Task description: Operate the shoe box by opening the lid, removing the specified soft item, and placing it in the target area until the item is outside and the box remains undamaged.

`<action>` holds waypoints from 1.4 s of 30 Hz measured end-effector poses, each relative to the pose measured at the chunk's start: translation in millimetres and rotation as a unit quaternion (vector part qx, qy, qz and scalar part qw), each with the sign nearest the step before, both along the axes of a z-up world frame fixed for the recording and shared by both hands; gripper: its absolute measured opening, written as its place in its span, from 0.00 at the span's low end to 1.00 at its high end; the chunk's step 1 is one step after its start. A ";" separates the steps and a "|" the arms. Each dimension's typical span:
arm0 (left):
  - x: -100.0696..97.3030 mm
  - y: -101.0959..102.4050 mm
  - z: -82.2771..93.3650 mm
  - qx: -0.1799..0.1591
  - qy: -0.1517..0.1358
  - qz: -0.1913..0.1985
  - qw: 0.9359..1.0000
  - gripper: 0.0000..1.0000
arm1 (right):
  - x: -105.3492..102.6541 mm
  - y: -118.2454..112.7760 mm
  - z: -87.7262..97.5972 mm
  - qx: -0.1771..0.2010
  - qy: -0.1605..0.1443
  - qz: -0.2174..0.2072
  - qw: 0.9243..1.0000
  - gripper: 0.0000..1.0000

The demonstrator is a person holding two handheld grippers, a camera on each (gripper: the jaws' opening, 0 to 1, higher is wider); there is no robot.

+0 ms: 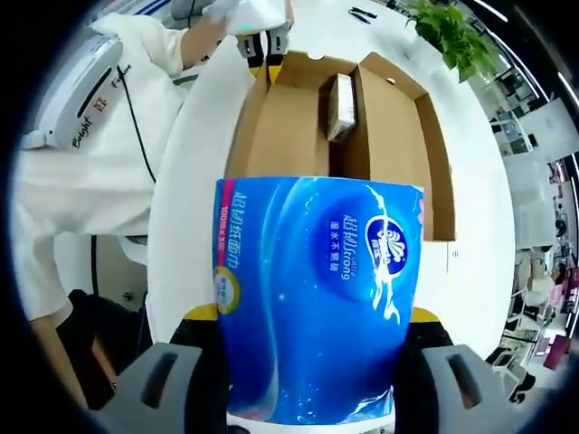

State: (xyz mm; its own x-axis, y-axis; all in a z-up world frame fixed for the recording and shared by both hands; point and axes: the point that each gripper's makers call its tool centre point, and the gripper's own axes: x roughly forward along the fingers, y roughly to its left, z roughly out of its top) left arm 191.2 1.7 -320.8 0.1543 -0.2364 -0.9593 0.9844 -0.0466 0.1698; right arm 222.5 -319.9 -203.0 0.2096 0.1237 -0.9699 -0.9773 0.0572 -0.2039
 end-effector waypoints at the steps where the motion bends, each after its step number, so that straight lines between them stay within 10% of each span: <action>1: 0.3 0.0 0.0 0.000 0.001 0.003 1.000 0.05 | -0.2 -1.4 -0.2 0.000 -0.001 -0.001 1.000 0.71; 20: 1.1 0.0 0.1 0.005 -0.004 0.000 1.000 0.06 | -2.3 -27.1 5.3 -0.006 -0.004 -0.018 1.000 0.71; 42: -0.1 -0.2 -0.2 0.008 -0.003 0.000 1.000 0.06 | -5.0 -40.5 -34.0 -0.029 0.012 -0.029 0.999 0.71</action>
